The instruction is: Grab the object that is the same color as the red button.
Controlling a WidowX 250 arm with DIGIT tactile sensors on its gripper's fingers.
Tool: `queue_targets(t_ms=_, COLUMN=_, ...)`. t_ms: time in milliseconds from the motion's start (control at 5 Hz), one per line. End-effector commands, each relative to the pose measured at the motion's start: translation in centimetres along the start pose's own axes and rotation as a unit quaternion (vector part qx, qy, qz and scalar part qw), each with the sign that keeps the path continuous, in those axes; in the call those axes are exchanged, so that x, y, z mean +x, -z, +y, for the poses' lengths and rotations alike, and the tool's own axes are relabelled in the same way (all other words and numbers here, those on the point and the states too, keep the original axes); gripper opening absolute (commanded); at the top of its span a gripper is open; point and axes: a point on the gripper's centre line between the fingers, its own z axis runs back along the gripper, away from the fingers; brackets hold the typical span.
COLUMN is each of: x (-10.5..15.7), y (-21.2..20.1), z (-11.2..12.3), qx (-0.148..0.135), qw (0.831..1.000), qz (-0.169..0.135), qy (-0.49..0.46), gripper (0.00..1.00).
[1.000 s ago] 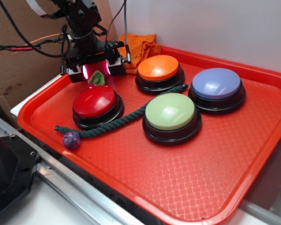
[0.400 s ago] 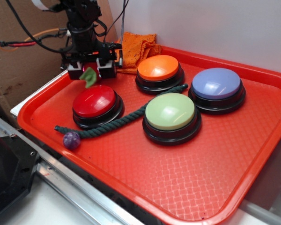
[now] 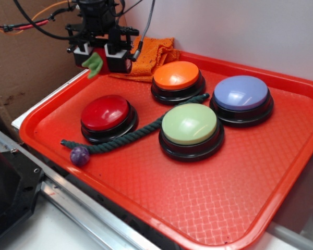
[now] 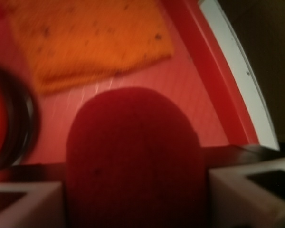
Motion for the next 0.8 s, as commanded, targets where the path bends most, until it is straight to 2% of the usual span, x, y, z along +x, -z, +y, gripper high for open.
queue_targets(t_ms=0, x=-3.6, y=-8.3, z=-3.0, qx=-0.057, qw=0.993, qz=-0.047, qy=0.092, gripper=0.0)
queue_targets(t_ms=400, x=-8.1, y=-11.1, z=-2.7, qx=-0.095, qw=0.982, qz=-0.092, qy=0.135, gripper=0.0)
queue_targets(t_ms=600, x=-8.3, y=-10.6, z=-2.8, qx=-0.1, qw=0.981, qz=-0.08, qy=0.148, gripper=0.0)
